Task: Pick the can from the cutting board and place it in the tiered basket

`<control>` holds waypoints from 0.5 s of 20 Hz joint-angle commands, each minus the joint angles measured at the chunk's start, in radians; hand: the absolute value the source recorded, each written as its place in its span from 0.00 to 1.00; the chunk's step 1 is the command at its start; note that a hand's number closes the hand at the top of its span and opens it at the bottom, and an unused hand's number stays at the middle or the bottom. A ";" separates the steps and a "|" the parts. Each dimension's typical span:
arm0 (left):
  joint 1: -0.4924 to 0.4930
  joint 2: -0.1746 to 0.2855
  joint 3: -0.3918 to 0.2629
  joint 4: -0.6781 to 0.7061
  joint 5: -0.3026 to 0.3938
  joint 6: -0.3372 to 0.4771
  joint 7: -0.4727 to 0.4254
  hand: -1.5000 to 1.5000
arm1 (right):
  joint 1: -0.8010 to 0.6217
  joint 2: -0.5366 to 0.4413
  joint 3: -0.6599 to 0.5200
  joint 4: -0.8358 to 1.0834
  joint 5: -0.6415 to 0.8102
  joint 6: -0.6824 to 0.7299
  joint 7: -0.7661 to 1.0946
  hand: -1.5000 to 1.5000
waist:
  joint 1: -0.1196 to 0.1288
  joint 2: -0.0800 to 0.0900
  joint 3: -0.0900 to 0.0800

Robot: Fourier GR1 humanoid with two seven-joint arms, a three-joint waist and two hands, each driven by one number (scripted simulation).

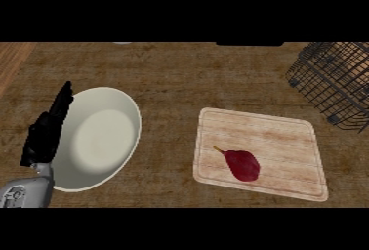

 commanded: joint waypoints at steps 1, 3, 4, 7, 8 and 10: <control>-0.093 0.030 0.028 0.050 0.019 -0.023 0.034 0.50 | -0.078 -0.021 0.072 0.117 0.189 -0.155 -0.058 1.00 | 0.006 0.006 0.000; -0.025 -0.030 -0.023 0.038 -0.026 0.025 -0.007 0.50 | -0.091 -0.070 0.058 0.233 0.254 -0.223 -0.146 1.00 | 0.012 0.008 0.001; -0.044 -0.028 -0.017 0.062 -0.031 0.032 -0.032 0.50 | -0.162 -0.070 0.080 0.275 0.266 -0.228 -0.118 1.00 | 0.009 0.006 0.000; -0.051 0.003 0.003 0.021 0.007 -0.015 0.018 0.50 | -0.209 -0.055 0.097 0.474 0.330 -0.344 -0.230 1.00 | 0.016 0.006 0.001; -0.021 -0.014 0.001 0.074 -0.016 0.016 -0.064 0.50 | -0.277 -0.062 0.115 0.536 0.332 -0.322 -0.237 1.00 | 0.014 0.006 0.000; -0.004 -0.014 -0.009 -0.009 -0.021 0.016 0.003 0.50 | -0.310 -0.062 0.137 0.623 0.358 -0.337 -0.298 1.00 | 0.010 0.002 0.000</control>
